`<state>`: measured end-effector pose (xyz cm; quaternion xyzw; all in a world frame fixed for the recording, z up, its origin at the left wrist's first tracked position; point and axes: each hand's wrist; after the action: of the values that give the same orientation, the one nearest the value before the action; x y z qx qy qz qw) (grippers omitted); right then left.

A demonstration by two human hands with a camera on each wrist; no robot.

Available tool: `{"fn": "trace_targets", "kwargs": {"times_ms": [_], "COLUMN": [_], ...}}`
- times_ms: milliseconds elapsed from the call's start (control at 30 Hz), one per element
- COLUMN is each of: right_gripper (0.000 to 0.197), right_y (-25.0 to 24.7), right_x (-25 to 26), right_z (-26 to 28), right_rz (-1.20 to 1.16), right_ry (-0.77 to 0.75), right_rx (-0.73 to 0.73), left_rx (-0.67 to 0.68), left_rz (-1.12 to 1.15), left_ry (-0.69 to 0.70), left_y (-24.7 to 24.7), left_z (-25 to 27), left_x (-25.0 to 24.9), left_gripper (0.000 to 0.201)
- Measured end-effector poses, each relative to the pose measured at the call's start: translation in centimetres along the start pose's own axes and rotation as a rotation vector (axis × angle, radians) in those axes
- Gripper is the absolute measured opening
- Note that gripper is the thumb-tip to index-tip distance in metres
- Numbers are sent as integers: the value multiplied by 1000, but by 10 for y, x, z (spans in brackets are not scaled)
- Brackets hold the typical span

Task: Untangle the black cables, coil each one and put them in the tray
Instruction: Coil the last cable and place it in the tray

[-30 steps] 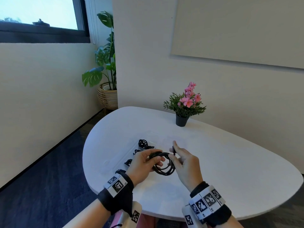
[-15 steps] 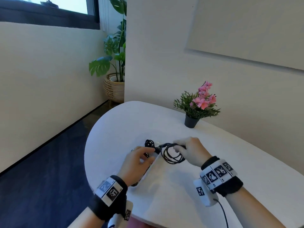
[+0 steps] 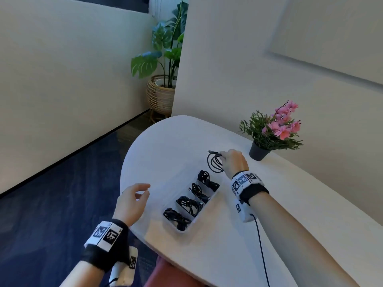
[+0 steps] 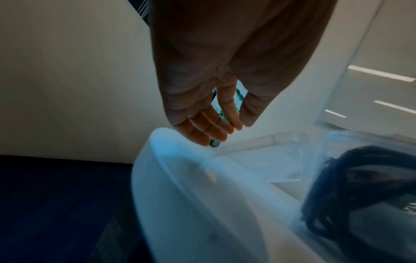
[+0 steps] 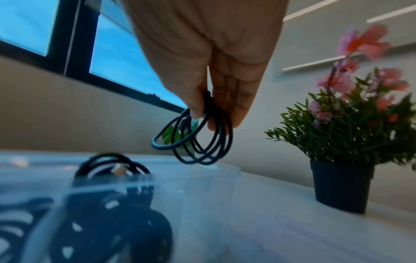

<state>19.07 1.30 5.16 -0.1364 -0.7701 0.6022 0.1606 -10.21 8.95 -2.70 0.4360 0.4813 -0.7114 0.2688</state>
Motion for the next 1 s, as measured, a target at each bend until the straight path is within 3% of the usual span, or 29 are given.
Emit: {"fn": "trace_targets", "kwargs": {"times_ms": [133,333,433,600,767,867,1000], "right_gripper": [36,31,30,23,18,22,24], "right_y": [21,34,26,16,9,5,-2], "right_x": [4,4,-7,-22,-18,-18,-25], "right_z": [2,3,-3,-5,3,6,4], "right_rz": [175,144,23,-132,-396,-555,-627], "right_ry": [-66,-35,0,-89,-280,-302,-242], "right_rx": [160,192,85,-187,-202,-135,-149], "left_rx": [36,44,46,116,280,416,494], "left_rz": [12,-46,-104,-218,-374,-455,-462], "left_ry": [-55,10,152,358,520,524,495], "left_y": [2,1,-6,-3,31,53,80], "left_z": [0,-3,-8,-17,-34,-50,-70], "left_x": [13,8,-12,-61,-109,-132,-146], "left_gripper": [22,24,24,22,42,59,57]}}
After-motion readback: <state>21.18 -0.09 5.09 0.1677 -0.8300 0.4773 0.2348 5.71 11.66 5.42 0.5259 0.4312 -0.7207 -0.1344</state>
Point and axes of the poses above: each hand's wrist, its own z-axis away from the middle knuckle, its own y-axis out of the palm, x = y × z, and after that the axes turned 7 degrees about -y, right-handed
